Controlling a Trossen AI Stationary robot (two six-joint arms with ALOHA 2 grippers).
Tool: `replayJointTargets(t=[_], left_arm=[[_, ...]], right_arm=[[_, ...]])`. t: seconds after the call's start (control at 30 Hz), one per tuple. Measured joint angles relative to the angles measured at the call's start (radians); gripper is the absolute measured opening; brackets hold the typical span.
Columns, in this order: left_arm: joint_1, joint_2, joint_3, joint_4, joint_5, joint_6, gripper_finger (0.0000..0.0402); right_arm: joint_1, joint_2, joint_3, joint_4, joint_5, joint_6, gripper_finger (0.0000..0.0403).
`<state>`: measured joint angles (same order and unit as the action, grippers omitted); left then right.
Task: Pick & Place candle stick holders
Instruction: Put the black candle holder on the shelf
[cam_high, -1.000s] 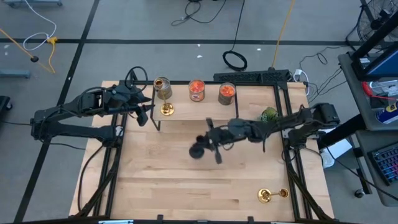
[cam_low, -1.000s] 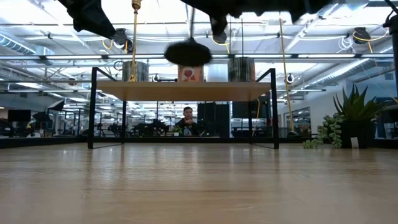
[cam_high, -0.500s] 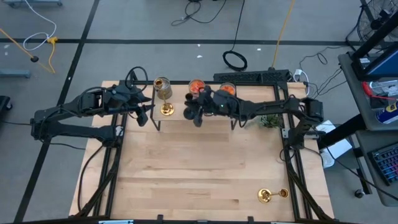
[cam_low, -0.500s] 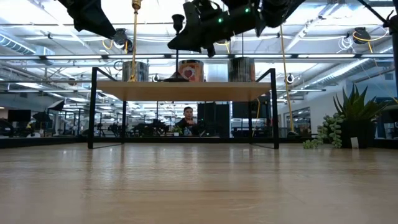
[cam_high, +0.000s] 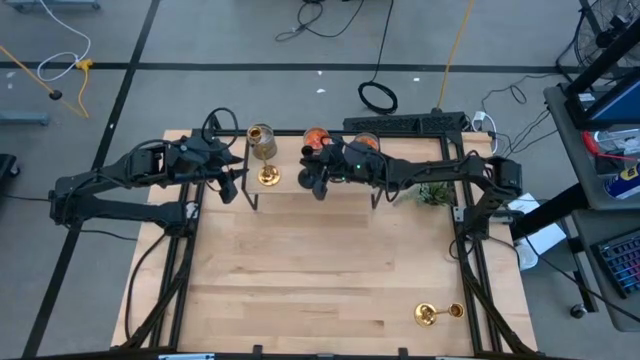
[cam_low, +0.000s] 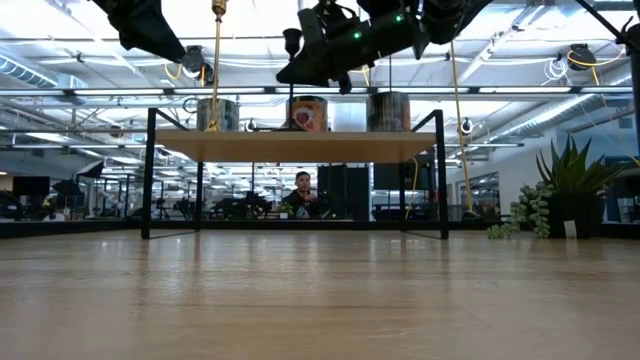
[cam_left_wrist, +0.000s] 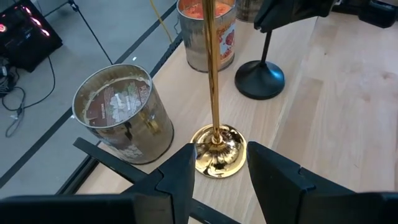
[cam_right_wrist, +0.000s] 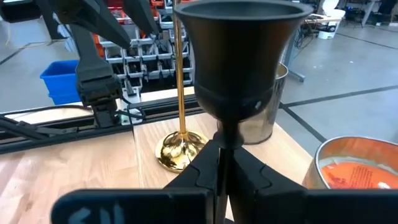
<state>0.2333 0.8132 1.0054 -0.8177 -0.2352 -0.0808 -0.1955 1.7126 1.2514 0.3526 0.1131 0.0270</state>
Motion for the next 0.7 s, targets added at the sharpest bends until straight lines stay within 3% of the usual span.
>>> replayJointTargets(t=[0.17,0.37,0.7], left_arm=[[0.0,0.0,0.0,-0.001,0.001,-0.007,0.0154],[0.0,0.0,0.0,-0.001,0.001,-0.008,0.0154],[0.0,0.0,0.0,-0.002,0.002,-0.009,0.0154]], right_arm=[[0.001,-0.001,0.0,-0.049,0.063,0.013,0.0009],[0.002,-0.001,0.0,-0.033,0.067,0.013,0.0014],[0.0,0.002,-0.003,-0.084,0.072,-0.043,0.01]])
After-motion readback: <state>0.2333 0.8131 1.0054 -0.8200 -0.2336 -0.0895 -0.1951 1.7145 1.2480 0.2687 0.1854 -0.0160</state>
